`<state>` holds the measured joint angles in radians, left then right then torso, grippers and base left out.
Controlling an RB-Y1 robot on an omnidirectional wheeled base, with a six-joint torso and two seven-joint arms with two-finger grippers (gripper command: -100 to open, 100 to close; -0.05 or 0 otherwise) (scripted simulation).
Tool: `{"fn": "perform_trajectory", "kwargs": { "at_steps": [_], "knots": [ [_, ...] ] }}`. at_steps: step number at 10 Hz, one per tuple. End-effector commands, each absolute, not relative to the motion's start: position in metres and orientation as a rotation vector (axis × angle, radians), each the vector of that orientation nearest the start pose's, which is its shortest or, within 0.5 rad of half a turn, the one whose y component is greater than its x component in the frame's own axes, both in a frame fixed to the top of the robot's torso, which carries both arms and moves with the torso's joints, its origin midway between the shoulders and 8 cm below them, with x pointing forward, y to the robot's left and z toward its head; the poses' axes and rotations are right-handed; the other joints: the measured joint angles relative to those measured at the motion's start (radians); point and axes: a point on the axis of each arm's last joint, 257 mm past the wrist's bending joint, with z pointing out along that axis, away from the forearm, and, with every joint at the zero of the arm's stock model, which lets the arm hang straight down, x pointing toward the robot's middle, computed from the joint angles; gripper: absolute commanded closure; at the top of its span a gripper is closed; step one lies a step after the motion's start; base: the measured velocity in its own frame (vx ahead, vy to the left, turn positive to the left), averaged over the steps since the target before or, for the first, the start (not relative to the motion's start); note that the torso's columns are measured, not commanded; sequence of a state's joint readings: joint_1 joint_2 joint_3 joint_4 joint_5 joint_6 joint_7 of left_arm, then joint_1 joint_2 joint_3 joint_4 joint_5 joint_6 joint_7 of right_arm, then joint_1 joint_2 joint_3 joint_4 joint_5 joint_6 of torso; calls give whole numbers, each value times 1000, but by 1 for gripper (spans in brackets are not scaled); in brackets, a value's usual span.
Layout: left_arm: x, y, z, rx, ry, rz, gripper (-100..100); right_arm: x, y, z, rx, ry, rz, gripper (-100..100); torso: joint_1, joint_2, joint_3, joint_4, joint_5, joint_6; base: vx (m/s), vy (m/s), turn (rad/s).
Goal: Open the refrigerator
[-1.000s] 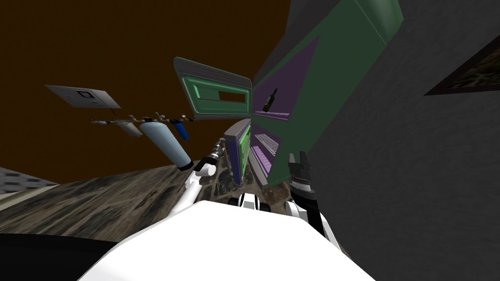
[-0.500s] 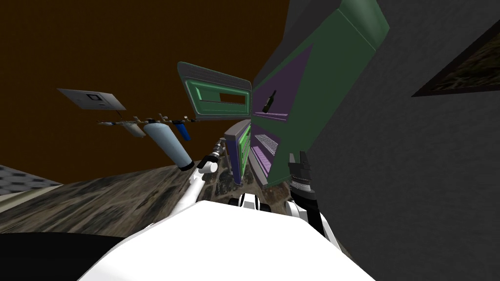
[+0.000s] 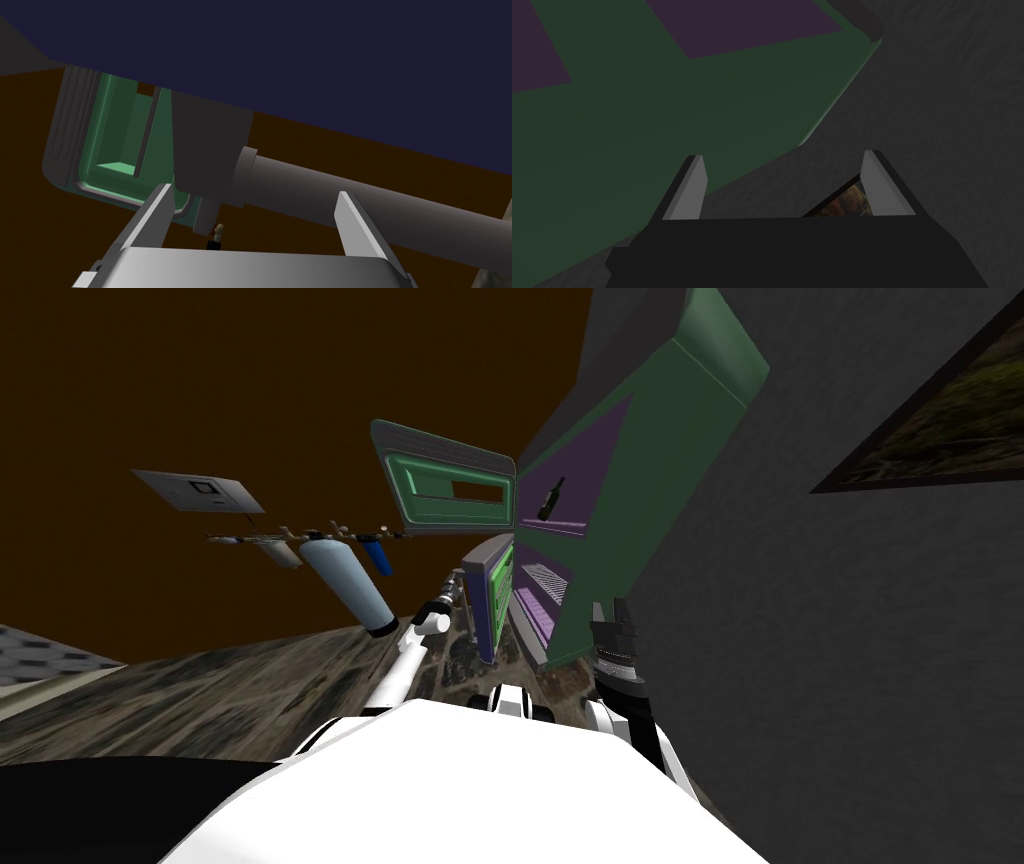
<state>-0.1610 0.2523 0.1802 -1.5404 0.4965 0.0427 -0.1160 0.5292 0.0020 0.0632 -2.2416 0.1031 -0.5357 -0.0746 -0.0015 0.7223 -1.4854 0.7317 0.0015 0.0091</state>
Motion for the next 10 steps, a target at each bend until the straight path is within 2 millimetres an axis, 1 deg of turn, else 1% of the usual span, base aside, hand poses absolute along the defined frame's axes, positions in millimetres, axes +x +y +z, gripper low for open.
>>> {"fn": "perform_trajectory", "kwargs": {
  "at_steps": [1,3,4,5,6,7,8,9,10],
  "knots": [
    [599,370,-124,-1251,927,-1282,-100,348,-249,4,654,677,1358,0,2,4,2,2,0,3,-166,33,-128],
    [615,365,-124,-1263,932,-1289,-100,348,-249,3,654,678,1358,0,0,6,4,5,-2,-4,-49,10,21],
    [620,364,-129,-1278,939,-1285,-100,347,-249,3,654,678,1358,0,-1,3,2,4,-2,-2,5,5,29],
    [621,366,-137,-1292,946,-1277,-100,347,-249,3,654,678,1358,0,-2,1,1,4,-2,1,10,7,12],
    [627,379,-119,-1259,897,-1264,-100,347,-249,3,654,678,1358,0,-1,-1,-1,1,-1,2,-133,13,-155],
    [632,376,-115,-1259,897,-1270,-100,348,-249,3,654,677,1358,0,-1,4,2,4,-2,5,-176,22,-121],
    [639,373,-114,-1263,899,-1275,-100,348,-249,3,654,678,1358,0,-2,8,5,6,-3,1,-90,12,-18],
    [646,371,-118,-1280,908,-1273,-100,348,-249,3,654,678,1358,0,-2,7,5,7,-4,-2,-19,0,26],
    [652,368,-119,-1286,912,-1276,-100,347,-249,3,654,678,1358,0,-3,5,3,7,-4,-2,7,2,47]
  ]
}}
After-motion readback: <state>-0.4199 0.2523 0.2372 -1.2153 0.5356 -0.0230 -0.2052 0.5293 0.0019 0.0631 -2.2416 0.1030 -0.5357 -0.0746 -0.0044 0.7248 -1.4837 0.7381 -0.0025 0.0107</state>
